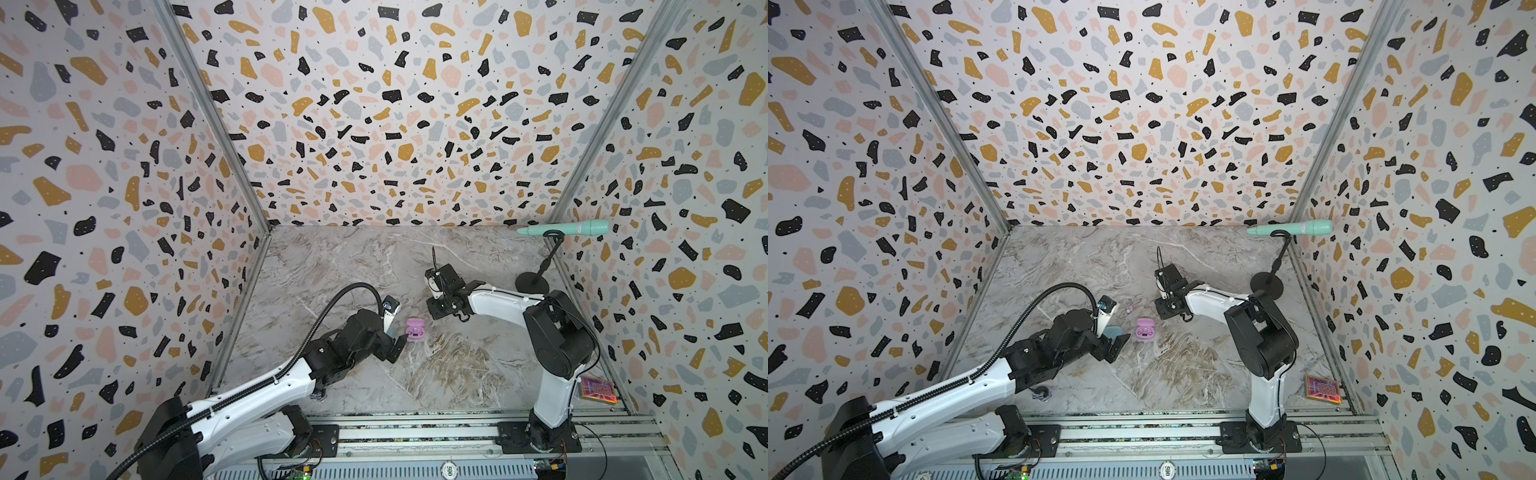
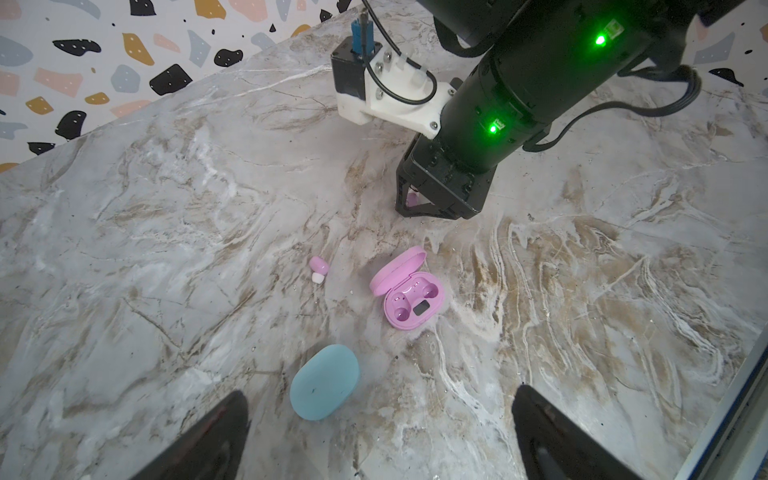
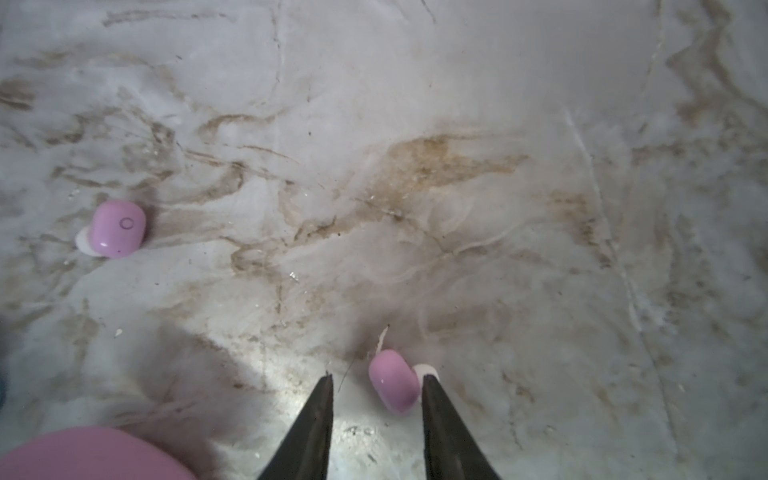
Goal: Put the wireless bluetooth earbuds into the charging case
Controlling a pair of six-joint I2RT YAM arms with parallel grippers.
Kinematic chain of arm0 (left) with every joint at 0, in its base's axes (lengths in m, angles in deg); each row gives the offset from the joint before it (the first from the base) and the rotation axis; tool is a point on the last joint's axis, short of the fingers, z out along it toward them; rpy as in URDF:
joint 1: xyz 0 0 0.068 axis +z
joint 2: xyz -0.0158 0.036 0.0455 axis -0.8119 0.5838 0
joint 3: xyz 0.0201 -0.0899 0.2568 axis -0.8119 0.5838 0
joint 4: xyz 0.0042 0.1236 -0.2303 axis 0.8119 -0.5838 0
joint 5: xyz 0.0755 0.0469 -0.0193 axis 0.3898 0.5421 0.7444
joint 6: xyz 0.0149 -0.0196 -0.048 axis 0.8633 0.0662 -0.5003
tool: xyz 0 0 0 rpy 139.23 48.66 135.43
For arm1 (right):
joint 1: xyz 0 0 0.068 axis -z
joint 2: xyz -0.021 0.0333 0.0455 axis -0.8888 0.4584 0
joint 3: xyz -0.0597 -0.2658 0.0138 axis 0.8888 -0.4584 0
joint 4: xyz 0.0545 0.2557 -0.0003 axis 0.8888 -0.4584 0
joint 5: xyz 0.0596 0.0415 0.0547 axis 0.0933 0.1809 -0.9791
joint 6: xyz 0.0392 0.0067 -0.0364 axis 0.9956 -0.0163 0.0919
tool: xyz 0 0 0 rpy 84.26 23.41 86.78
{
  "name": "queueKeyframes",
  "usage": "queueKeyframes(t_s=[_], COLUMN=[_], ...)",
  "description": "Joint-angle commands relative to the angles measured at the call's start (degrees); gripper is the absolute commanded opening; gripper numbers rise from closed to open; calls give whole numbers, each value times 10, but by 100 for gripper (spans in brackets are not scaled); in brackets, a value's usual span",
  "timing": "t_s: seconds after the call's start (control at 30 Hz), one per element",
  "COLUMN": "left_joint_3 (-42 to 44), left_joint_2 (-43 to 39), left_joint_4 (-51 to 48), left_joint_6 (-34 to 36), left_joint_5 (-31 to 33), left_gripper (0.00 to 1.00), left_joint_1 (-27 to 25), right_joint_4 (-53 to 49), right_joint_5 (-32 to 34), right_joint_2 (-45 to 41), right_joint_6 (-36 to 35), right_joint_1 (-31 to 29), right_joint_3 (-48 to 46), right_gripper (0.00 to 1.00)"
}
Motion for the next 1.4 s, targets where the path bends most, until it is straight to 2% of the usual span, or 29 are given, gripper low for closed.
queueKeyframes(t_s=[0.0,1.37], left_joint_3=[-19,-22], left_joint_2=[-4,9], left_joint_4=[7,7], left_joint_6=[4,4], left_joint_5=[-1,-4], left_gripper=[100,100], left_joint_1=[2,2], right_joint_4=[-4,-14], right_joint_5=[1,16], right_joint_2=[4,25], right_joint_6=[-5,-11], right_joint_1=[2,2], right_joint_3=[22,34], right_gripper=[36,28])
